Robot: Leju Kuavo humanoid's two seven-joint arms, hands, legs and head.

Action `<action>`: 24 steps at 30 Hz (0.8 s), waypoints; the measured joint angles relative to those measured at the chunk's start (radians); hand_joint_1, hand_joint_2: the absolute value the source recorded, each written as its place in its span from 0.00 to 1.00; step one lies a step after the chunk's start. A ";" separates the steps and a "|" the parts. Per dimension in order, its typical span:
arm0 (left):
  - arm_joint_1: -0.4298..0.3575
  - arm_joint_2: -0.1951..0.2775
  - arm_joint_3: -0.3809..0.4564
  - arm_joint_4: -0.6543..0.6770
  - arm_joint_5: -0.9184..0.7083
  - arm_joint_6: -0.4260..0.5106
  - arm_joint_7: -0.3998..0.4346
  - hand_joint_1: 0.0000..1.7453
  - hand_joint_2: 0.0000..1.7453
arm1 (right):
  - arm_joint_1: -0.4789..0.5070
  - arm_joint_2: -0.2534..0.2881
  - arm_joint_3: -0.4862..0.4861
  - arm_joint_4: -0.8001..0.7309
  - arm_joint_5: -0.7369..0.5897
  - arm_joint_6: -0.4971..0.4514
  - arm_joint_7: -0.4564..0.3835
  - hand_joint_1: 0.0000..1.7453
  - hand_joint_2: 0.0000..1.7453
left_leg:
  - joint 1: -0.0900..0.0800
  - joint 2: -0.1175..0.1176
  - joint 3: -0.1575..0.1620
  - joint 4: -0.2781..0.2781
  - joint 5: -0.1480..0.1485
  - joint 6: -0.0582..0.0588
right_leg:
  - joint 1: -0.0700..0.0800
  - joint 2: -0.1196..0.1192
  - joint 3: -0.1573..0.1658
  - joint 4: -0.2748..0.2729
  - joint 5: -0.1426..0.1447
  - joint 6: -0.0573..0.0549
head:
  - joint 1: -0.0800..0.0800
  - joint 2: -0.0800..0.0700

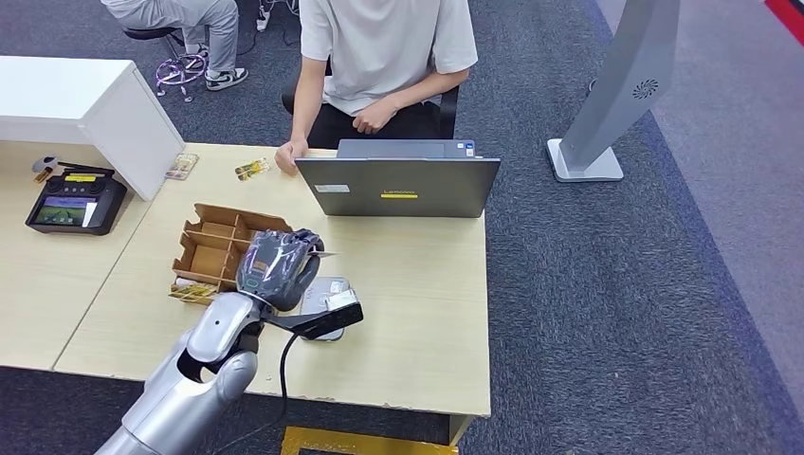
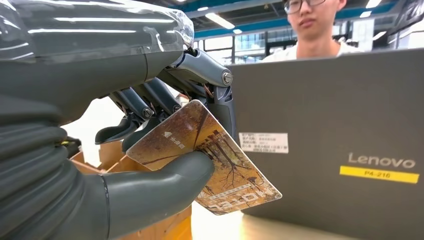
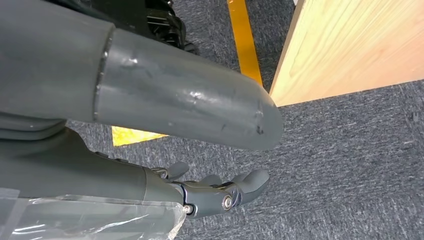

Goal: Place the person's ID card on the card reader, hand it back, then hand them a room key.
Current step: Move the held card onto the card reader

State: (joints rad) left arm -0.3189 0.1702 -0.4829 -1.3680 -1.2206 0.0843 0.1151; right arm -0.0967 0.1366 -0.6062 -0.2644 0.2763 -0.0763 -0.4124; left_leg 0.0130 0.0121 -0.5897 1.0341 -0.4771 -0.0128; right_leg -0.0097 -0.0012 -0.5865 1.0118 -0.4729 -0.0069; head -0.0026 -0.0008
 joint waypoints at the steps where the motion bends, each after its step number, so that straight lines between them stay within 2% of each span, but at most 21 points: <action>1: 0.000 -0.001 0.000 0.004 0.000 -0.001 0.003 1.00 1.00 | 0.000 0.000 -0.001 0.000 0.001 0.000 0.000 0.00 0.00 | 0.000 0.000 0.000 0.000 0.000 0.000 | 0.000 0.000 0.000 0.000 0.000 0.000 | 0.000 0.000; 17: 0.000 -0.009 0.000 0.038 -0.001 -0.002 0.008 1.00 1.00 | 0.001 0.000 -0.008 0.000 0.003 0.000 0.001 0.00 0.00 | 0.000 0.000 0.000 0.000 0.000 0.000 | 0.000 0.000 0.000 0.000 0.000 0.000 | 0.000 0.000; 24: -0.009 -0.011 0.000 0.072 -0.012 -0.021 0.037 1.00 1.00 | 0.000 0.000 -0.009 0.000 0.017 0.000 0.010 0.00 0.00 | 0.000 0.000 0.000 0.000 0.000 0.000 | 0.000 0.000 0.000 0.000 0.000 0.000 | 0.000 0.000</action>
State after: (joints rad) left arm -0.3281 0.1588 -0.4829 -1.2958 -1.2331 0.0630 0.1519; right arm -0.0963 0.1366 -0.6154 -0.2644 0.2936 -0.0765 -0.4025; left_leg 0.0130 0.0121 -0.5896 1.0341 -0.4769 -0.0126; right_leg -0.0097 -0.0012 -0.5864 1.0118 -0.4729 -0.0069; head -0.0028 -0.0008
